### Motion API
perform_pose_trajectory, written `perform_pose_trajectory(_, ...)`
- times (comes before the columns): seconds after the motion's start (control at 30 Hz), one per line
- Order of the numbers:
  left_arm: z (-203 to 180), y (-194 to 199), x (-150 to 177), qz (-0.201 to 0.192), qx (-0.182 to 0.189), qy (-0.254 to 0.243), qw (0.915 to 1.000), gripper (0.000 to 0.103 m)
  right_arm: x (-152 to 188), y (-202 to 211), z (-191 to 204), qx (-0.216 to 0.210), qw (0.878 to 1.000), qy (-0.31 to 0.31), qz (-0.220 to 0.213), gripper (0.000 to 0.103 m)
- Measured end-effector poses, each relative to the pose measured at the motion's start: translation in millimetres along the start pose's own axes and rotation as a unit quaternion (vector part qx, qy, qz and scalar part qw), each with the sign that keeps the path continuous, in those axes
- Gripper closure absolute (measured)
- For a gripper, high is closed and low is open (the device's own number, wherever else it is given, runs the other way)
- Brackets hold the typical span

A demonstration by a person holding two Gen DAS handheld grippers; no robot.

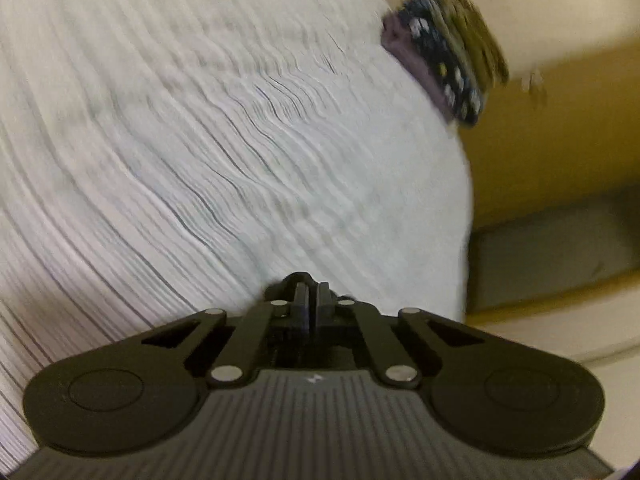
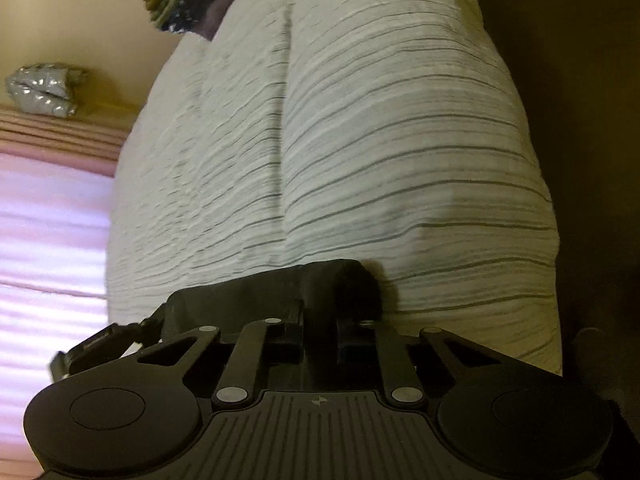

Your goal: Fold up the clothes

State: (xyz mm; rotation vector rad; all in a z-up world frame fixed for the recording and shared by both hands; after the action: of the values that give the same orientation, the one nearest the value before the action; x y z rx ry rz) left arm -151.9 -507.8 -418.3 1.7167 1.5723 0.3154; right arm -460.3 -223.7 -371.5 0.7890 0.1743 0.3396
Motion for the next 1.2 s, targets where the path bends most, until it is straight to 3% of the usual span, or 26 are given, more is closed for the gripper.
perform_pose_trajectory(0.17, 21, -2, 5, -0.002, 0.041, 0.111, 0.993, 0.101, 2, -2, 4, 0.01, 1.0, 0.027, -0.005, 0.09)
perform_pose_trajectory(0.3, 20, 1, 2, -0.005, 0.037, 0.105, 0.9937, 0.103, 2, 0, 10, 0.02, 0.999, 0.051, -0.003, 0.083)
perform_pose_trajectory(0.4, 7, 12, 1, -0.034, 0.008, 0.047, 0.9983, 0.103, 3, 1, 15, 0.028, 0.997, 0.068, -0.002, 0.091)
perform_pose_trajectory(0.53, 13, 7, 11, -0.041, -0.047, -0.001, 0.9981, 0.099, 3, 3, 21, 0.038, 0.995, 0.091, 0.0, 0.092)
perform_pose_trajectory(0.57, 9, 8, 11, -0.046, -0.079, -0.026, 0.9955, 0.103, 3, 3, 23, 0.041, 0.994, 0.097, 0.001, 0.092)
perform_pose_trajectory(0.63, 1, 26, 7, -0.063, -0.169, -0.083, 0.9801, 0.103, 3, 4, 26, 0.046, 0.993, 0.108, 0.002, 0.089)
perform_pose_trajectory(0.73, -8, 74, 5, -0.088, -0.185, -0.074, 0.976, 0.103, 3, 6, 31, 0.054, 0.991, 0.126, 0.003, 0.084)
perform_pose_trajectory(0.77, -19, 90, 10, -0.091, -0.188, -0.091, 0.9738, 0.103, 7, 15, 34, 0.06, 0.988, 0.144, -0.005, 0.077)
perform_pose_trajectory(0.83, -45, 116, 31, -0.074, -0.18, -0.12, 0.9736, 0.099, 20, 35, 37, 0.068, 0.98, 0.186, -0.029, 0.063)
perform_pose_trajectory(0.87, -55, 126, 46, -0.061, -0.168, -0.122, 0.9764, 0.094, 28, 44, 38, 0.071, 0.977, 0.2, -0.035, 0.05)
perform_pose_trajectory(0.9, -63, 135, 62, -0.046, -0.151, -0.115, 0.9807, 0.079, 36, 53, 39, 0.073, 0.973, 0.214, -0.039, 0.048)
perform_pose_trajectory(0.93, -68, 143, 80, -0.034, -0.14, -0.105, 0.9839, 0.071, 45, 59, 32, 0.057, 0.978, 0.201, -0.021, 0.048)
perform_pose_trajectory(1.1, -70, 167, 162, 0.007, -0.129, -0.029, 0.9912, 0.065, 96, 76, 13, 0.005, 0.986, 0.152, 0.065, 0.048)
perform_pose_trajectory(1.2, -61, 164, 190, 0.008, -0.128, 0.003, 0.9917, 0.065, 116, 66, 12, -0.008, 0.986, 0.146, 0.084, 0.048)
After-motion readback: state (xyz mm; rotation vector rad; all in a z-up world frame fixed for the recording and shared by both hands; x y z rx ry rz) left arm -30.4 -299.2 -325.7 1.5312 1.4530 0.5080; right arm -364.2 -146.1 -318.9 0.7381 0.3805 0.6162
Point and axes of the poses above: each gripper's, at about its wrist camera, not at the fingertips, and y roughly against the way its jaws point, z to its left, x to its underside, the point moved 3 cm from there along -y, roughly the way its jaws point, and after that the axes turned 4 degrees about -y, right-handed, at the moved point
